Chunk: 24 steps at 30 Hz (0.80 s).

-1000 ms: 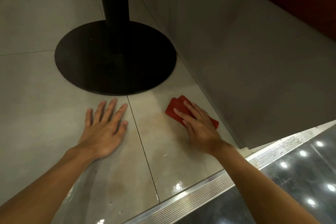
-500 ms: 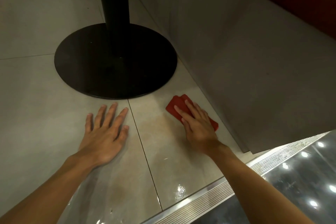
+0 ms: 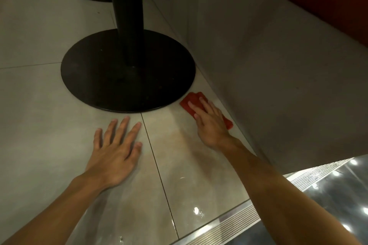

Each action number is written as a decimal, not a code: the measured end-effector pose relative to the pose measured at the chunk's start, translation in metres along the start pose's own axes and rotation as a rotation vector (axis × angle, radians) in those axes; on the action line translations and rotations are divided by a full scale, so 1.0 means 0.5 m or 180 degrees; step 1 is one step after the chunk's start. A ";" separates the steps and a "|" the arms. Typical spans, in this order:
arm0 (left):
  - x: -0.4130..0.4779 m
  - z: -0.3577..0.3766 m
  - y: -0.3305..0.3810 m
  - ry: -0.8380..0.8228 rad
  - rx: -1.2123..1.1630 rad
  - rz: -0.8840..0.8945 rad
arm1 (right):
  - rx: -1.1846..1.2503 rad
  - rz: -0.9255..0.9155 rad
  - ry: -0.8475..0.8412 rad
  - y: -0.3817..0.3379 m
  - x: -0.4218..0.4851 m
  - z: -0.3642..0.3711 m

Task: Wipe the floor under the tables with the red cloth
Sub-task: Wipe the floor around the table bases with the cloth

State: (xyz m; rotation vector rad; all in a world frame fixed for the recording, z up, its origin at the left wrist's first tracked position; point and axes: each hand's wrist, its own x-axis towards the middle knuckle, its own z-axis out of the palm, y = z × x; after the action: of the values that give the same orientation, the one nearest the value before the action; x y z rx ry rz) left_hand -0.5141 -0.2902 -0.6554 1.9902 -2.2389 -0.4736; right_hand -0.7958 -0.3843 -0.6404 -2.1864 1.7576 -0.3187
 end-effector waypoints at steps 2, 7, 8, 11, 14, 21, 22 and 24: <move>0.001 0.000 0.001 0.0016 -0.0014 -0.0003 | 0.0139 -0.0338 -0.0057 0.002 -0.046 0.004; 0.001 -0.002 0.007 0.0008 0.0072 -0.0056 | 0.0212 -0.0433 0.0032 0.043 -0.159 0.004; 0.001 -0.002 0.006 0.0011 0.0066 -0.0050 | 0.0226 -0.0344 0.0084 0.055 -0.167 -0.002; 0.001 0.001 0.002 -0.0014 0.0064 -0.0029 | 0.0191 0.0014 0.0245 0.075 -0.162 -0.012; 0.003 0.002 -0.001 -0.0041 0.0052 0.0002 | 0.0112 0.0265 0.0276 0.062 -0.158 -0.008; 0.001 -0.001 0.001 -0.0045 0.0030 -0.0006 | 0.0024 0.0185 0.0082 0.061 -0.268 -0.011; 0.001 -0.001 0.001 -0.0048 0.0033 -0.0015 | 0.0017 0.0256 0.0114 0.065 -0.276 -0.014; 0.002 0.000 0.001 -0.0032 0.0032 -0.0016 | -0.0019 0.0445 0.0158 0.061 -0.280 -0.016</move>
State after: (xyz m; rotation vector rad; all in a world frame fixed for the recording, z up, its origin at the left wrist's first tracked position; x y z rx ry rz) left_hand -0.5148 -0.2909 -0.6554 2.0033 -2.2471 -0.4749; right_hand -0.8572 -0.2545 -0.6412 -2.0629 1.9284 -0.3369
